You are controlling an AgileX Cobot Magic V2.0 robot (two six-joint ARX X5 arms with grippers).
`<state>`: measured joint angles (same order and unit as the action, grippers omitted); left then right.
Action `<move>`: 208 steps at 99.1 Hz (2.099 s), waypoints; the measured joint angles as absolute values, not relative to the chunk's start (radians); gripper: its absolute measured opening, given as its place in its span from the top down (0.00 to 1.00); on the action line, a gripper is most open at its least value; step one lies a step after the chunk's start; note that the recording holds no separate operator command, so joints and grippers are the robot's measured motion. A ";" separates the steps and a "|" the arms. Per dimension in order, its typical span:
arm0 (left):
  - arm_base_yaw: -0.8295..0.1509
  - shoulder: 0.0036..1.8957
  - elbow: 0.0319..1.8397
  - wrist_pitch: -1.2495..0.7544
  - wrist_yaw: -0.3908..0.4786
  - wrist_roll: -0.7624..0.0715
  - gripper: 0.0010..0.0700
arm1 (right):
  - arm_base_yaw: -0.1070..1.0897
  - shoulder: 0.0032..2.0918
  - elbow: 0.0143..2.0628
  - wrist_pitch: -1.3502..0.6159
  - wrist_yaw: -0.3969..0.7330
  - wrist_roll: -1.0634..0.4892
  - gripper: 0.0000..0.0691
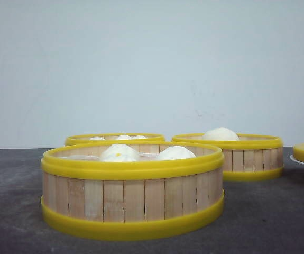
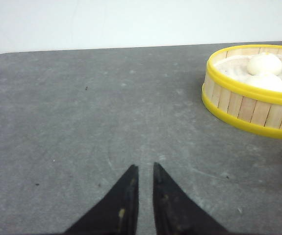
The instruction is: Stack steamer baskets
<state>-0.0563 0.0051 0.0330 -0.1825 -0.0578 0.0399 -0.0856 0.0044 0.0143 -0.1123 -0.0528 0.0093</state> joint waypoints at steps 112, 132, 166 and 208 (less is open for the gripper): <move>-0.056 0.005 0.033 -0.183 -0.058 0.022 0.97 | -0.086 0.004 0.015 -0.111 -0.053 0.074 0.99; -0.057 0.005 0.033 -0.183 -0.057 -0.125 0.97 | -0.086 0.004 0.015 -0.115 -0.053 0.251 0.99; -0.056 0.005 0.033 -0.173 -0.073 -0.307 0.98 | -0.086 0.004 0.015 -0.113 -0.057 0.517 0.99; -0.057 0.163 0.293 -0.115 -0.081 -0.382 0.98 | -0.086 0.229 0.373 -0.110 -0.087 0.560 0.99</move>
<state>-0.0566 0.1631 0.2928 -0.1146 -0.0811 -0.3820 -0.0860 0.2287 0.3729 -0.1097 -0.0872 0.5598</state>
